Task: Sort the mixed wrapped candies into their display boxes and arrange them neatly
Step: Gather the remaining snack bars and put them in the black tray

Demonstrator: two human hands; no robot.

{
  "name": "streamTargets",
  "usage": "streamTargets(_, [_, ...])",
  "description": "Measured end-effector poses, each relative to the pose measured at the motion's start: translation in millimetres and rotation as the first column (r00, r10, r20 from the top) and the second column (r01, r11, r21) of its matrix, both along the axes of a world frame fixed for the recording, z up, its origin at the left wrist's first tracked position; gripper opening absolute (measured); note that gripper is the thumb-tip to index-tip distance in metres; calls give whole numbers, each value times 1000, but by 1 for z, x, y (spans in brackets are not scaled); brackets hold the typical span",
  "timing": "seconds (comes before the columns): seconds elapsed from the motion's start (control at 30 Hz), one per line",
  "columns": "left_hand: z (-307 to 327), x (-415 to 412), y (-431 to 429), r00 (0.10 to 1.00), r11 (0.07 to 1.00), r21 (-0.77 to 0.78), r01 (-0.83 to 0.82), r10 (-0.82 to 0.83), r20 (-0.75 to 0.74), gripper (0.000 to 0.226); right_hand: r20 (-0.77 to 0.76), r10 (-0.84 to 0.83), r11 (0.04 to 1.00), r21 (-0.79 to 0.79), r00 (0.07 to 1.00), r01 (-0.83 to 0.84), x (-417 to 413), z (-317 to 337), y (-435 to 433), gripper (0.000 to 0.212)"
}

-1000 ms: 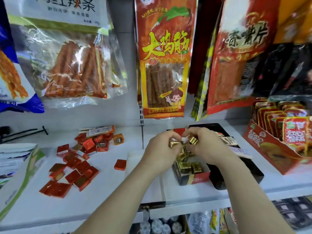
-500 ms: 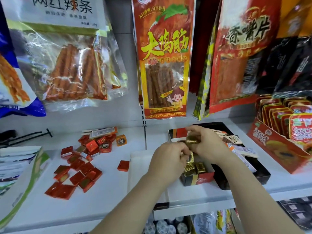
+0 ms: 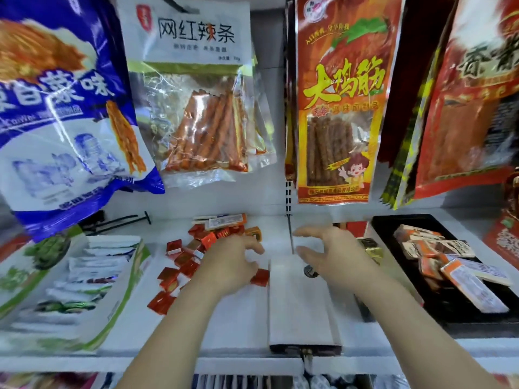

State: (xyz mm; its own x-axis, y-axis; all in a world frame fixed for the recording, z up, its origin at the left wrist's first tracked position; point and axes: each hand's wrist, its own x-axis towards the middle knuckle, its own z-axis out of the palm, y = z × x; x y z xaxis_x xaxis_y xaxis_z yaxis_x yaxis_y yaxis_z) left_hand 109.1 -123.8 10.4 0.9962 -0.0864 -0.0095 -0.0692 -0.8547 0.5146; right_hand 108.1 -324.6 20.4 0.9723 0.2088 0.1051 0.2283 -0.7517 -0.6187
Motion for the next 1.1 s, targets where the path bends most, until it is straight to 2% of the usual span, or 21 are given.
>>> streamTargets(0.1, [-2, -6, 41, 987, 982, 188, 6, 24, -157, 55, -34, 98, 994, -49, 995, -99, 0, -5, 27, 37])
streamTargets(0.2, [-3, -17, 62, 966, 942, 332, 49, 39, -254, 76, -60, 148, 954, -254, 987, -158, 1, -14, 56, 45])
streamTargets(0.3, [-6, -22, 74, 974, 938, 346, 25, 56, -220, 74, -97, 225, 838, -488, 970, -243, 3, -22, 80, 46])
streamTargets(0.37, [-7, -24, 87, 986, 953, 297, -66, 109, -129, 59, -103, 259, 770, -579, 960, -269, 5, -24, 91, 45])
streamTargets(0.43, [-8, -26, 101, 979, 958, 210, -195, 202, -8, 38, -87, 270, 776, -570, 959, -271, 8, -27, 99, 48])
streamTargets(0.5, [-9, -27, 111, 961, 945, 176, -277, 272, 50, 33, -91, 304, 807, -506, 948, -307, 10, -29, 107, 50])
streamTargets(0.7, [-7, -32, 122, 945, 941, 90, -326, 323, 43, 53, -67, 363, 889, -273, 929, -367, 12, -34, 132, 32])
streamTargets(0.8, [-12, -35, 120, 957, 947, 140, -288, 291, -1, 60, -130, 351, 928, -81, 927, -362, 17, -34, 134, 37])
streamTargets(0.93, [-19, -32, 118, 959, 943, 180, -280, 283, 11, 66, 18, 226, 967, -121, 974, -223, 38, -31, 124, 39])
streamTargets(1.0, [-22, -31, 119, 962, 957, 96, -274, 273, 22, 65, 32, 176, 967, -192, 984, -167, 50, -32, 118, 47])
streamTargets(1.1, [-24, -32, 115, 978, 973, -102, -208, 209, 5, 65, -54, 164, 947, -272, 985, -173, 61, -40, 112, 60])
